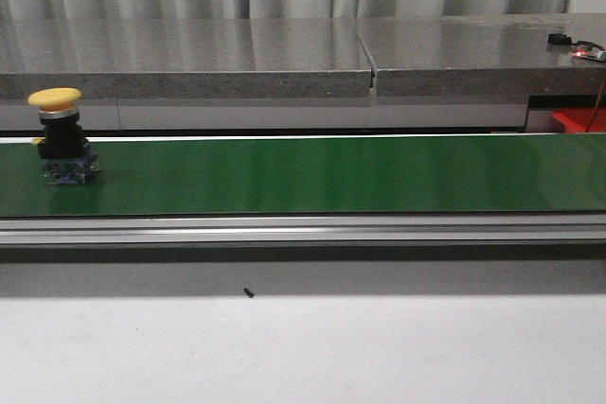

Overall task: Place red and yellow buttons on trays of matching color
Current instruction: 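Move the left gripper over the last yellow-capped button and lower, then close the left gripper on the yellow button and lift it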

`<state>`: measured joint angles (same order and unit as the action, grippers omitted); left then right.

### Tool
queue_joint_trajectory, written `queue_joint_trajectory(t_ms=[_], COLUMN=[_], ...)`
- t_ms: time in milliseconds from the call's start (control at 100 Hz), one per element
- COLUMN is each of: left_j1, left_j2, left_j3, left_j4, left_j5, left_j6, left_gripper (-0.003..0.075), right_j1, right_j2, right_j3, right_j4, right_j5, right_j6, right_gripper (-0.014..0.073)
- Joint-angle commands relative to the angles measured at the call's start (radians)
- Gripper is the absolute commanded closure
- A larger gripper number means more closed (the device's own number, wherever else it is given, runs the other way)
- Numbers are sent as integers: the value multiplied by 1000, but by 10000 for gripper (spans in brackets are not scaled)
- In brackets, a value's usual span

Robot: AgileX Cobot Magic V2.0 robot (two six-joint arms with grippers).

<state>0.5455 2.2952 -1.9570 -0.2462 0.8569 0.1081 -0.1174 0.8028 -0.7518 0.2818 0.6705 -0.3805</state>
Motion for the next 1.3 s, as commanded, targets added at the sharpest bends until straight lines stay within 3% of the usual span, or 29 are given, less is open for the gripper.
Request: queue_joint_trajectory(t_ms=[0,340,530,950,1290], left_j1=[0,0,0,-4,-87], left_j2=[-64,-64,-84,-316,-500], left_j3=[-35,-35,-35,-35,8], left_j4=[-19,-43,-64,-115,-78], left_j5=[-26,-10,7,138,220], left_j6=[-9,-9,-9,-9,-9], left_gripper=[211,508,618,638,638], right_j1=[-1,-1,-1,-1,-1], right_j2=[-10,-10,-10,-10,-10], right_j3=[-25,-25,-25,-25,-25], right_j4=[10,10,10,10,10], right_j5=[-54,-54,-54,-54,-54], right_j6=[-3,-3,-3,-3,-3], right_gripper=[662,662,662,662,662])
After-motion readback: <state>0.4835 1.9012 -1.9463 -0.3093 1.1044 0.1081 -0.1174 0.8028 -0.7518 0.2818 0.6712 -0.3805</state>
